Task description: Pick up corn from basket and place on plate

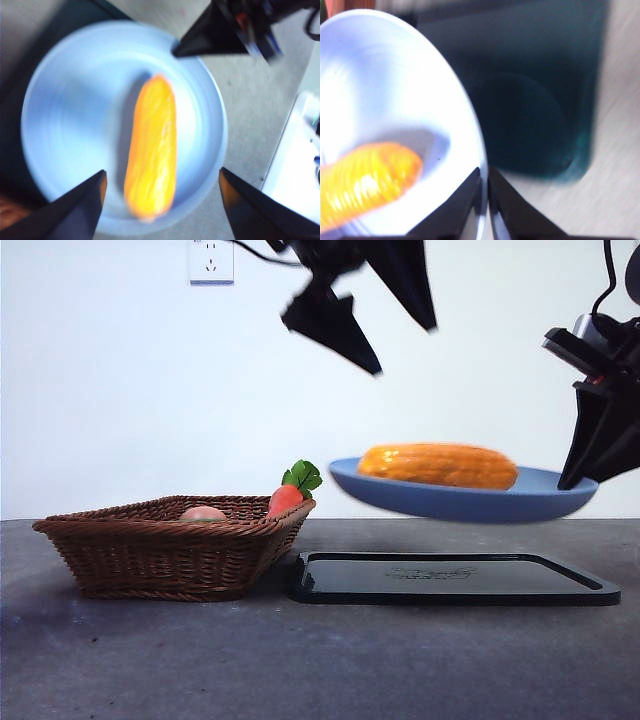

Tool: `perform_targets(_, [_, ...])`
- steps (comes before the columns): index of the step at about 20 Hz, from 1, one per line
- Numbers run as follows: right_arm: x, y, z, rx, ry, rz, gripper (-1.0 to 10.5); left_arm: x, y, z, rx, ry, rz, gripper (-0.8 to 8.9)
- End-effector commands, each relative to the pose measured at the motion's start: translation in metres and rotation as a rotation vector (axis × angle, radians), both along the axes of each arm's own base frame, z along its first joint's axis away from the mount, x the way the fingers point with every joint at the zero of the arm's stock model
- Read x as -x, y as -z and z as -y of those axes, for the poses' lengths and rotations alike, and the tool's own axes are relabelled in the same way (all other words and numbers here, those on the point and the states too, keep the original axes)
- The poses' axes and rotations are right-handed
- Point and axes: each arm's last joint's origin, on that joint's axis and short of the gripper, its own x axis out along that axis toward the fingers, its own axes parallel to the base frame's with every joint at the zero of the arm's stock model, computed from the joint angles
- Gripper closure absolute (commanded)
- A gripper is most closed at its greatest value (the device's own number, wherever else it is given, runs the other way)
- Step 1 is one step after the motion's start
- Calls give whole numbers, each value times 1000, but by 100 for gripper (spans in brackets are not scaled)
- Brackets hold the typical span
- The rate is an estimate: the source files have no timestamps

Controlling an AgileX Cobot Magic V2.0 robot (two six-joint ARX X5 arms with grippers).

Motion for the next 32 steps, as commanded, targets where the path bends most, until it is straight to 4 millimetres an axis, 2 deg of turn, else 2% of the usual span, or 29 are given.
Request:
perform_targets(1, [-21,-3,8,2,12,1,945,0,-23,-6,30,-13,32,449])
perform_targets(5, [-57,6,12,12,10,-41,945,-3,-44,-21,53,-51,56,450])
perform_targets(8, [-76,24,12,12,8,-85,945,-4,-44,-24,45,-59,47,450])
perform_targets(12, [-91,43,12,12,8,-123,945,-4,-44,-25,46,-60,48,450])
perform_targets(15, [-93,52,12,17,7,-144,945,-4,-44,-25,46,-60,47,450])
perform_targets(19, [-94,52,10,50,8,-137,937,-4,-44,-25,47,-60,49,450])
perform_targets(23, [-93,53,5,56,-4,-148,715,-5,-45,-24,54,-57,60,450])
perform_targets(25, [-92,52,4,58,-14,-143,702,-5,-45,-24,55,-58,61,450])
perform_targets(29, [-86,39,5,64,-16,-130,698,-5,-45,-24,53,-59,59,450])
perform_targets(32, [-77,19,9,70,-16,-105,697,-5,-45,-24,53,-59,59,450])
